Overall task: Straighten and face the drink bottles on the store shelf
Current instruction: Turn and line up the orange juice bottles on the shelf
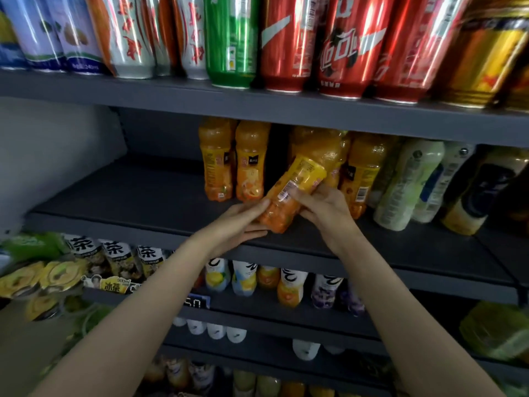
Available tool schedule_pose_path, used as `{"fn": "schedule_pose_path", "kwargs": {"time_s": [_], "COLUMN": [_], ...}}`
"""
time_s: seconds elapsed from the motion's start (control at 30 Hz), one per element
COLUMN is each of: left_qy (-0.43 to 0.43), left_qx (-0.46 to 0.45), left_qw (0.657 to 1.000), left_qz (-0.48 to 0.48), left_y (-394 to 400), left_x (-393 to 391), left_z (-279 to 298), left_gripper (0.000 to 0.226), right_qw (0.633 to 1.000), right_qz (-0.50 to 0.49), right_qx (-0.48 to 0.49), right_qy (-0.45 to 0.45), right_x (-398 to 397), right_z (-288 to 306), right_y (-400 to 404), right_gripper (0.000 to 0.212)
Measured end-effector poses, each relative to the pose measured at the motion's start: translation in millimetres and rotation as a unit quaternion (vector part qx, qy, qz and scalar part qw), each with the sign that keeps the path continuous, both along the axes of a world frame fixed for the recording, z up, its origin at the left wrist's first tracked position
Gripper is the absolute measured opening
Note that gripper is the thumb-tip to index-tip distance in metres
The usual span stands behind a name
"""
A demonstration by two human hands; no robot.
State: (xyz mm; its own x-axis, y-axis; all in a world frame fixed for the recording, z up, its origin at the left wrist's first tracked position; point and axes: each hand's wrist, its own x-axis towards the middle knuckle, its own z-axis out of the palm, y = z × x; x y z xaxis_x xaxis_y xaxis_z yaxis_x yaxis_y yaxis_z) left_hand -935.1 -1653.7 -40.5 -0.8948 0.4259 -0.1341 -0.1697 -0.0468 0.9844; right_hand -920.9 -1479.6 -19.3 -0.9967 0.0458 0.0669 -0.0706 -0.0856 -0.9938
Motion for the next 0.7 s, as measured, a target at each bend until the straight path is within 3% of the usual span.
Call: {"fn": "schedule_pose_path", "kwargs": {"time_s": [0.1, 0.2, 0.27, 0.37, 0.43, 0.5, 0.57, 0.63, 0.7], "left_qy": [0.031, 0.122, 0.244, 0.416, 0.439, 0.341, 0.128, -0.026, -0.068], "left_qx": [0.004, -0.093, -0.186, -0.286, -0.302, -0.239, -0.080, 0.027, 0.064], "left_qw": [0.999, 0.978, 0.930, 0.842, 0.828, 0.895, 0.982, 0.997, 0.995], "left_qz": [0.031, 0.142, 0.204, 0.192, 0.172, 0.159, 0.113, 0.068, 0.039], "left_y": [1.6, 4.6, 2.4, -0.2, -2.9, -7.6, -10.0, -13.3, -15.7], "left_x": [18.4, 30.6, 35.6, 48.2, 52.2, 54.0, 59.6, 63.5, 66.7], "left_z": [7.5, 11.7, 13.5, 24.4, 32.2, 39.0, 46.8, 48.5, 50.6], "left_gripper": [0.027, 0.045, 0.051, 0.061, 0.062, 0.058, 0.060, 0.057, 0.057], "right_qw": [0.999, 0.995, 0.983, 0.939, 0.920, 0.924, 0.933, 0.941, 0.947], "right_qz": [0.041, 0.022, 0.013, -0.015, -0.034, -0.033, -0.023, -0.004, 0.009], "right_qx": [-0.023, -0.082, -0.160, -0.309, -0.361, -0.362, -0.347, -0.333, -0.318], "right_qy": [-0.005, -0.053, -0.094, -0.148, -0.149, -0.123, -0.089, -0.060, -0.045], "right_x": [13.9, 24.8, 31.6, 41.6, 46.8, 49.9, 51.1, 53.4, 57.3], "right_z": [7.7, 13.6, 13.8, 15.5, 16.9, 19.4, 22.6, 26.2, 29.2], "right_y": [6.1, 8.0, 7.1, 0.7, -2.5, -2.8, -0.6, 1.2, 0.0], "right_gripper": [0.041, 0.046, 0.048, 0.045, 0.050, 0.055, 0.061, 0.062, 0.064]}}
